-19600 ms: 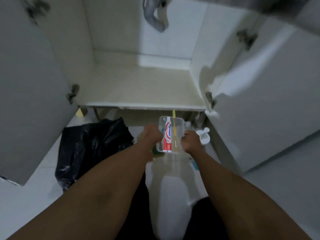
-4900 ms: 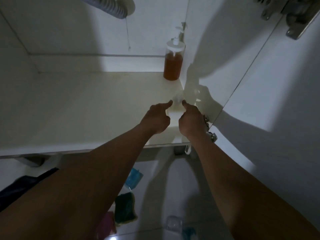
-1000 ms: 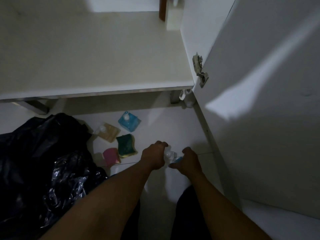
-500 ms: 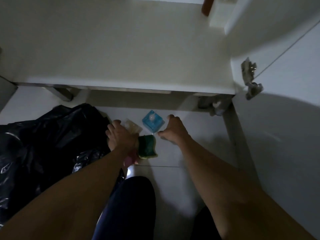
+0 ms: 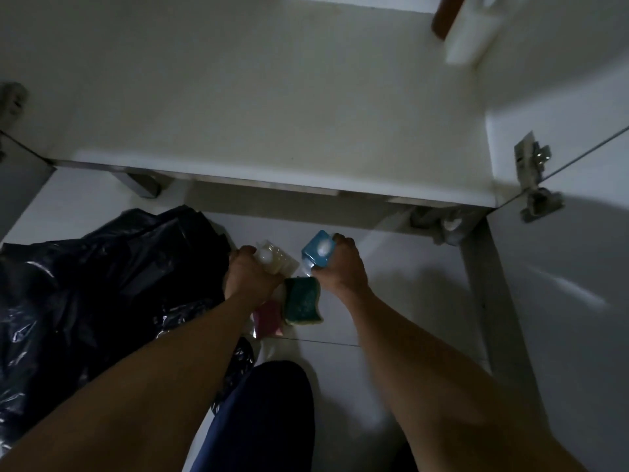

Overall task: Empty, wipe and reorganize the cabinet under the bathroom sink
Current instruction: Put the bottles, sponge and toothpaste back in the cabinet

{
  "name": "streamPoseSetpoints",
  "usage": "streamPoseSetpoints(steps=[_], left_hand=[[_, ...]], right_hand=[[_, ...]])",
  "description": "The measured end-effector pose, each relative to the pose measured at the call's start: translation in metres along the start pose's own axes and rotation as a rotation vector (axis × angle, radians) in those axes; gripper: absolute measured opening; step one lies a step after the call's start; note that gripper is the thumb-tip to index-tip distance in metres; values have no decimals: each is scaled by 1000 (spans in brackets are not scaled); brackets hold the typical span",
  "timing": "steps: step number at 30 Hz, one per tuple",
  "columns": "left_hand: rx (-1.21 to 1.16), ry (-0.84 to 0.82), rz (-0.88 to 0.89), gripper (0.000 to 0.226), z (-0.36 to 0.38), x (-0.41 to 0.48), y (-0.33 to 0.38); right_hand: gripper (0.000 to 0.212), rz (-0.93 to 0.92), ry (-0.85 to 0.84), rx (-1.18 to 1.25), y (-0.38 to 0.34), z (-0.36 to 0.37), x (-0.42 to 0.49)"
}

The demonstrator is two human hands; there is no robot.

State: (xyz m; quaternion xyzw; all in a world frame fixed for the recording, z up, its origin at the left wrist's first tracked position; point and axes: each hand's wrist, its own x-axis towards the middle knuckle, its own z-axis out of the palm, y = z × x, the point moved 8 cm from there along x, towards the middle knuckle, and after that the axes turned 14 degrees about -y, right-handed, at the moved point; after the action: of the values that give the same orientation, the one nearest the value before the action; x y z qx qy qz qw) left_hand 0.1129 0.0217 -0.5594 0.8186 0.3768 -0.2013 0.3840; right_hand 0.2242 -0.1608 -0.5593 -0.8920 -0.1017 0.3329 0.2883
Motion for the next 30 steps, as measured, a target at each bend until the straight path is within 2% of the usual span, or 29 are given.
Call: streamPoseSetpoints(steps=[4,8,15,19,24,27,30], left_hand=[[20,47,93,91,-10,-29,35],[-15,66,246,85,-19,-59,81],[-17,218,479,84,-61,-105,178],[-10,203,547,84,-73,-95,230],[189,138,555,88,-60,-46,287],[202,114,553,92,-50,-12,321],[214,93,585,95,-40,17,357]], right_hand=[[69,-62,74,43,4,-33,-46],[81,-88,203,119,1,-76,-93],[62,-198,488,219,-24,-174,-139],[59,-187,552,182,-31,-223,-132],[70,-129,588,245,-14,-253,-87],[61,-98,592,252,-6,-264,-62],[60,-104,624,278,4,-272,-34]])
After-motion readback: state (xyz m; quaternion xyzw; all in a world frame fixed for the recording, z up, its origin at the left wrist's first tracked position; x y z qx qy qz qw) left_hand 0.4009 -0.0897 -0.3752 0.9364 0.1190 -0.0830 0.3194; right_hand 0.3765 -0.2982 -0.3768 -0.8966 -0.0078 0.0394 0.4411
